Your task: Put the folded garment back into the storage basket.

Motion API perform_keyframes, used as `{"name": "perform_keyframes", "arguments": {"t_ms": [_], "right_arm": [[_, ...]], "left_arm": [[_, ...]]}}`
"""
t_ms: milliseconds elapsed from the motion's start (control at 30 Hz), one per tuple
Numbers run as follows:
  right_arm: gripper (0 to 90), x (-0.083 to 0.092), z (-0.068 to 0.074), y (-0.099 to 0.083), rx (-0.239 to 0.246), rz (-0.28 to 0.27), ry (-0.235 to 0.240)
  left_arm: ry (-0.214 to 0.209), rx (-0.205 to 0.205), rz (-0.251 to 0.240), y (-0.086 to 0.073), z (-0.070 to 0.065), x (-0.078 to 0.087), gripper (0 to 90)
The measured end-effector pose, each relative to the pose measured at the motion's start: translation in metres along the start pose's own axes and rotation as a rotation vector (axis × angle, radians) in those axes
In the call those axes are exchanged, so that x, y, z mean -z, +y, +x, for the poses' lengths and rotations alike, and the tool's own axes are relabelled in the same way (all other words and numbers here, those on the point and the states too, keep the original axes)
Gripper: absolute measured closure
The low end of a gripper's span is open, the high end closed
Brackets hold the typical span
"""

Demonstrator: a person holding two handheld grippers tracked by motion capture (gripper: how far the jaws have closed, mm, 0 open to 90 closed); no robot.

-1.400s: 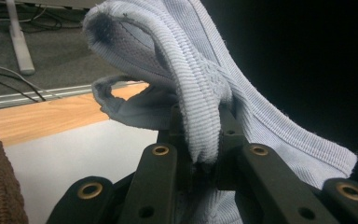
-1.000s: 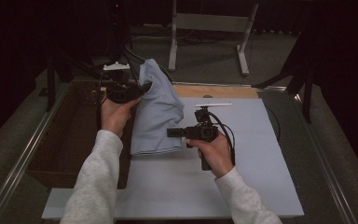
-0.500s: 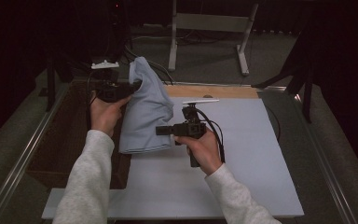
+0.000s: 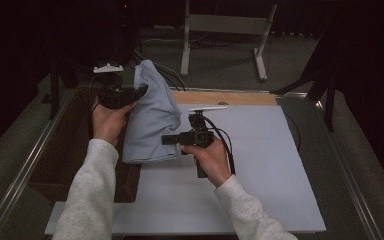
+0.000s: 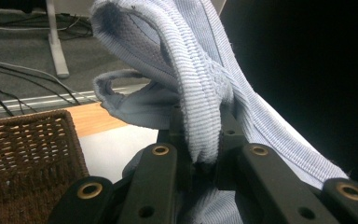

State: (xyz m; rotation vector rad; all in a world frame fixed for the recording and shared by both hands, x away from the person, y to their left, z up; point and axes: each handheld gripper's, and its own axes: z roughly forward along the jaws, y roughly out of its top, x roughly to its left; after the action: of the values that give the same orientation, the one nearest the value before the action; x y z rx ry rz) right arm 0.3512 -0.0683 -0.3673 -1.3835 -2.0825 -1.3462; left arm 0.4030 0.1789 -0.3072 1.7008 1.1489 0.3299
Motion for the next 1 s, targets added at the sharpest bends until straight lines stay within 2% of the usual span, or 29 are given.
{"name": "perform_keyframes", "arguments": {"t_ms": [600,833,1000], "right_arm": [[79.0,-0.016,0.013,0.005,0.016,0.022,0.009],[79.0,-0.023,0.021,0.008,0.039,0.028,0.006],[79.0,-0.029,0.020,0.008,0.040,0.034,0.001]], "left_arm": [[0.021,0.014,-0.005,-0.001,0.010,0.008,82.1],[0.029,0.020,-0.012,0.000,0.014,0.014,82.1],[0.033,0.017,-0.009,-0.001,0.015,0.016,82.1]]}}
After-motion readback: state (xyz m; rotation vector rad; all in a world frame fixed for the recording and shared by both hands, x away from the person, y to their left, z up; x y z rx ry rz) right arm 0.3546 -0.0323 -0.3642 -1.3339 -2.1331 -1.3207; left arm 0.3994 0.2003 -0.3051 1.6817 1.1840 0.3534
